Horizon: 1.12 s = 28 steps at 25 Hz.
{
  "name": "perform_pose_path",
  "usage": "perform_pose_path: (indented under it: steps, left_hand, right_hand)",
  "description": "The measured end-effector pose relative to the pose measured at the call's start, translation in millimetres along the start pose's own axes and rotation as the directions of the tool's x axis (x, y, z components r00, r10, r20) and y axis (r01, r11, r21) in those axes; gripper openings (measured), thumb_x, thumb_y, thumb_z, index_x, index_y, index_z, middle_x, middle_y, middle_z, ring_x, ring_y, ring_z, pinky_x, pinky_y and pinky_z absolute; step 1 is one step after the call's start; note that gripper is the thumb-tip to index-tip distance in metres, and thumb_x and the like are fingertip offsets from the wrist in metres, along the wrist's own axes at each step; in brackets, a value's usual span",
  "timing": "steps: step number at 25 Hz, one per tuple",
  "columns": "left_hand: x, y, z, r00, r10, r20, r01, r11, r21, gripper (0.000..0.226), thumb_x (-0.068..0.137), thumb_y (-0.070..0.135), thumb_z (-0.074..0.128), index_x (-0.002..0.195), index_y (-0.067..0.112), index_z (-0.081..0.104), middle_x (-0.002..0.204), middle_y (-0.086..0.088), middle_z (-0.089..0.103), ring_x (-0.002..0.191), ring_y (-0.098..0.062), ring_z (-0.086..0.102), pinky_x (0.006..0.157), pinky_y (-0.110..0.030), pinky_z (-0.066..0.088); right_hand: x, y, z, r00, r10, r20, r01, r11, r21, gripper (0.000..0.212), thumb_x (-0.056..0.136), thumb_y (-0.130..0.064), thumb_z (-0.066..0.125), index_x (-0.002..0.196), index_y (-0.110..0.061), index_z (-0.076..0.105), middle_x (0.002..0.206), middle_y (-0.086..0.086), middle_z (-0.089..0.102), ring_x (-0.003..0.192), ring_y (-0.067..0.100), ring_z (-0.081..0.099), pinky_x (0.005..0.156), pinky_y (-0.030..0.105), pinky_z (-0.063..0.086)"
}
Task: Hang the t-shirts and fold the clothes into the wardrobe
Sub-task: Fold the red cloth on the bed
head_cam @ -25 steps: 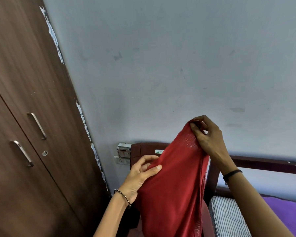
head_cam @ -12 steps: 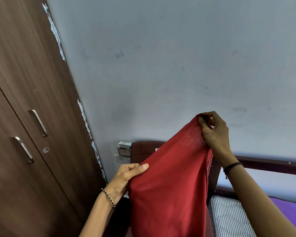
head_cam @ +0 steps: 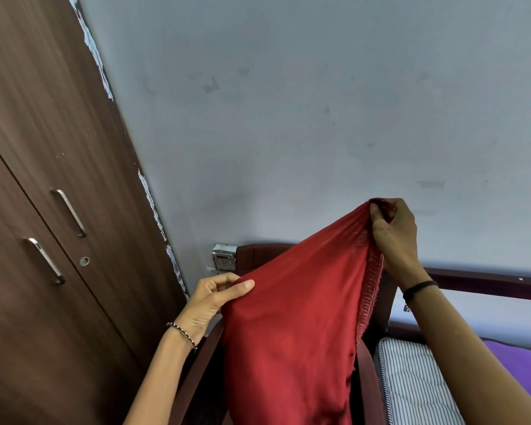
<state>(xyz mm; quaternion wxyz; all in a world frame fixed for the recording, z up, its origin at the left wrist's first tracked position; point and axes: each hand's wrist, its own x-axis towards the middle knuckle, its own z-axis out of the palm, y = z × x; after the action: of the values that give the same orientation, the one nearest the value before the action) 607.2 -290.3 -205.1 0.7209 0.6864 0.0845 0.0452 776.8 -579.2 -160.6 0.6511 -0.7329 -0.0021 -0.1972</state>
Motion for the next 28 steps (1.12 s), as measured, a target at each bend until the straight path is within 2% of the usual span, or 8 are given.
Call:
perform_pose_path:
  steps: [5,9,14,16,18,21,24,28]
  left_hand:
    - [6,16,15,0.998,0.042,-0.042,-0.035,0.987,0.156,0.02,0.079,0.022,0.081,0.094,0.009,0.078,0.091,-0.008,0.075,0.082,-0.015,0.066,0.075,-0.02,0.052]
    - [22,25,52,0.974,0.197,-0.109,-0.146,0.921,0.362,0.003,0.085,0.022,0.076,0.086,0.019,0.078,0.081,0.006,0.076,0.075,-0.003,0.065,0.073,-0.018,0.05]
    - [27,28,73,0.952,0.307,-0.025,-0.287,0.913,0.289,0.014,0.087,0.014,0.072,0.082,0.027,0.076,0.084,0.008,0.076,0.081,-0.003,0.067,0.082,-0.023,0.051]
    - [27,25,70,0.954,0.3,-0.03,-0.28,0.919,0.279,0.011,0.085,0.016,0.075,0.082,0.026,0.077,0.085,0.006,0.076,0.082,-0.004,0.068,0.083,-0.025,0.051]
    - [26,24,67,0.962,0.271,-0.037,-0.25,0.926,0.281,0.008,0.084,0.016,0.076,0.082,0.024,0.078,0.082,0.005,0.076,0.078,-0.003,0.067,0.078,-0.023,0.051]
    - [23,26,66,0.977,0.199,-0.07,-0.181,0.961,0.21,0.005,0.086,0.019,0.075,0.083,0.014,0.077,0.078,0.004,0.075,0.074,-0.004,0.065,0.073,-0.019,0.05]
    - [17,28,66,0.998,0.062,-0.02,-0.059,0.988,0.143,0.02,0.085,0.026,0.076,0.084,0.006,0.074,0.083,-0.009,0.074,0.076,-0.014,0.064,0.073,-0.024,0.051]
    - [10,34,59,0.994,-0.007,0.106,0.002,0.999,0.043,0.036,0.077,0.029,0.081,0.1,0.003,0.075,0.104,-0.022,0.072,0.087,-0.025,0.066,0.087,-0.035,0.051]
  right_hand:
    - [-14,-4,2,0.998,-0.046,0.039,0.046,0.999,-0.015,0.018,0.099,-0.021,0.066,0.116,-0.015,0.062,0.105,-0.005,0.068,0.095,0.002,0.063,0.077,0.008,0.044]
    - [-48,-9,24,0.935,-0.136,0.326,0.145,0.989,-0.004,0.02,0.094,-0.02,0.073,0.112,-0.018,0.065,0.098,-0.013,0.071,0.089,-0.016,0.063,0.08,0.006,0.048]
    - [-83,-9,35,0.599,-0.096,0.795,0.038,0.995,0.091,0.031,0.101,-0.028,0.065,0.132,-0.023,0.063,0.121,-0.004,0.072,0.117,0.008,0.065,0.106,0.03,0.05]
    - [-83,-9,33,0.478,-0.076,0.875,-0.023,0.995,0.099,0.03,0.103,-0.027,0.061,0.131,-0.016,0.065,0.125,0.002,0.072,0.122,0.016,0.065,0.108,0.031,0.049]
    - [-80,-3,34,0.434,-0.052,0.9,-0.026,0.997,0.07,0.034,0.102,-0.037,0.063,0.123,-0.011,0.07,0.12,0.011,0.073,0.118,0.024,0.067,0.107,0.041,0.051]
    - [-74,4,37,0.475,-0.027,0.88,0.047,0.999,0.006,0.04,0.098,-0.045,0.067,0.103,-0.006,0.072,0.095,0.017,0.072,0.09,0.017,0.063,0.091,0.046,0.052]
    - [-67,4,32,0.625,-0.057,0.779,0.048,0.998,0.034,0.023,0.1,-0.033,0.066,0.085,-0.015,0.07,0.074,-0.004,0.062,0.073,0.007,0.054,0.072,0.03,0.043]
    - [-43,9,27,0.831,-0.043,0.555,0.02,0.999,0.048,0.028,0.099,-0.033,0.067,0.082,-0.011,0.069,0.067,-0.005,0.059,0.066,0.01,0.051,0.069,0.033,0.038]
